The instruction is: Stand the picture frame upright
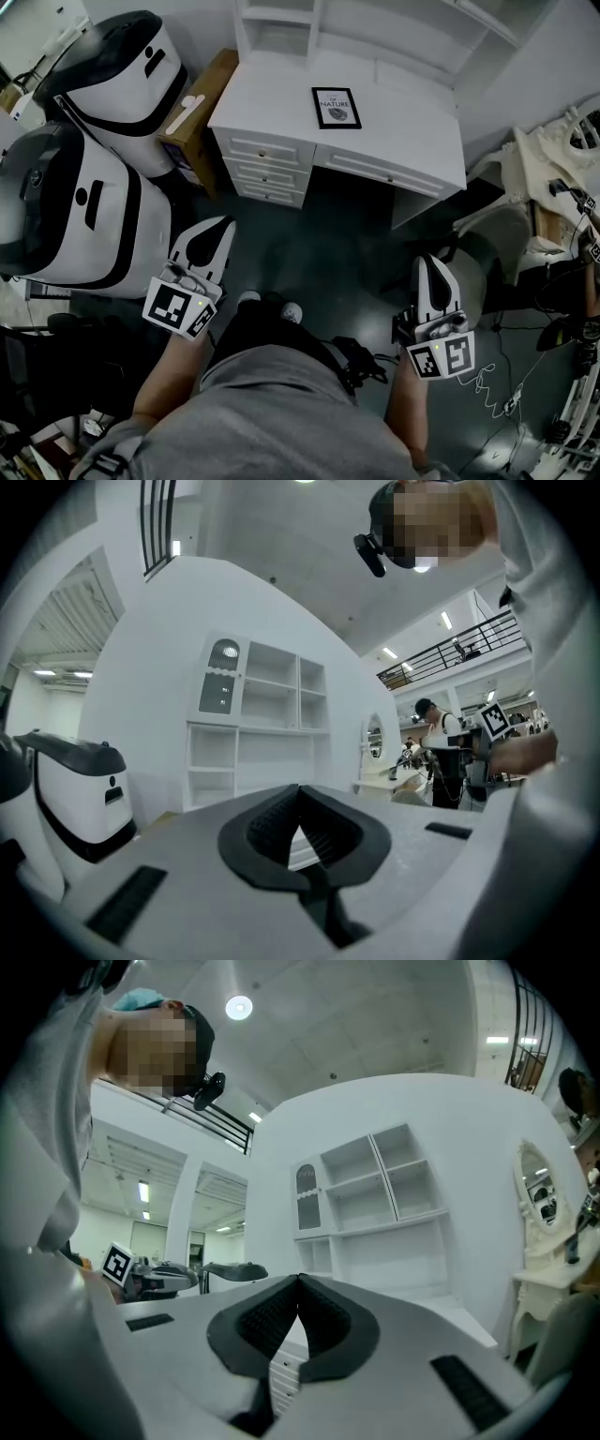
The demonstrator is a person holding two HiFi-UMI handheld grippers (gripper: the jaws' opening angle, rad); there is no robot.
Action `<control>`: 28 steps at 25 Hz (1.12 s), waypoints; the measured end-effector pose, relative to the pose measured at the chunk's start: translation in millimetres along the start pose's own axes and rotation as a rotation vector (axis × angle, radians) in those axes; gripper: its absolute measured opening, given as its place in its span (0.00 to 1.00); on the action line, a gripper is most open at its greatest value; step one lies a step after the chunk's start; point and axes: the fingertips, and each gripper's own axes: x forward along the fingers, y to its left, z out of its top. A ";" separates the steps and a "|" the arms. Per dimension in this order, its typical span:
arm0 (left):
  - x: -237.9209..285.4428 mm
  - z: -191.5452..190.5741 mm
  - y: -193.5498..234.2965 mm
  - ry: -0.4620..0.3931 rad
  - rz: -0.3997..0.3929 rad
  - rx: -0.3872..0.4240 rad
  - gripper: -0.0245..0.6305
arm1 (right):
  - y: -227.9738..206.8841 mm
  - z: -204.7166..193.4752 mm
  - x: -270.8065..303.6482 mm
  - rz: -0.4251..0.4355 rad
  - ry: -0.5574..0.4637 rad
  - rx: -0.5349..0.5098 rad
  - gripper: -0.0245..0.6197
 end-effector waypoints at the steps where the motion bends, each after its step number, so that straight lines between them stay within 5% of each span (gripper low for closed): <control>1: -0.5 0.7 0.3 -0.001 0.002 0.001 0.05 | -0.5 0.6 -0.9 -0.002 -0.002 0.001 0.08; 16: 7.7 -11.3 8.4 -0.007 0.020 -0.030 0.05 | -11.6 -0.8 14.7 -0.003 -0.006 0.075 0.08; 28: 73.5 -14.3 34.7 0.010 0.004 -0.043 0.05 | -48.2 -16.6 67.7 -0.009 0.032 0.117 0.08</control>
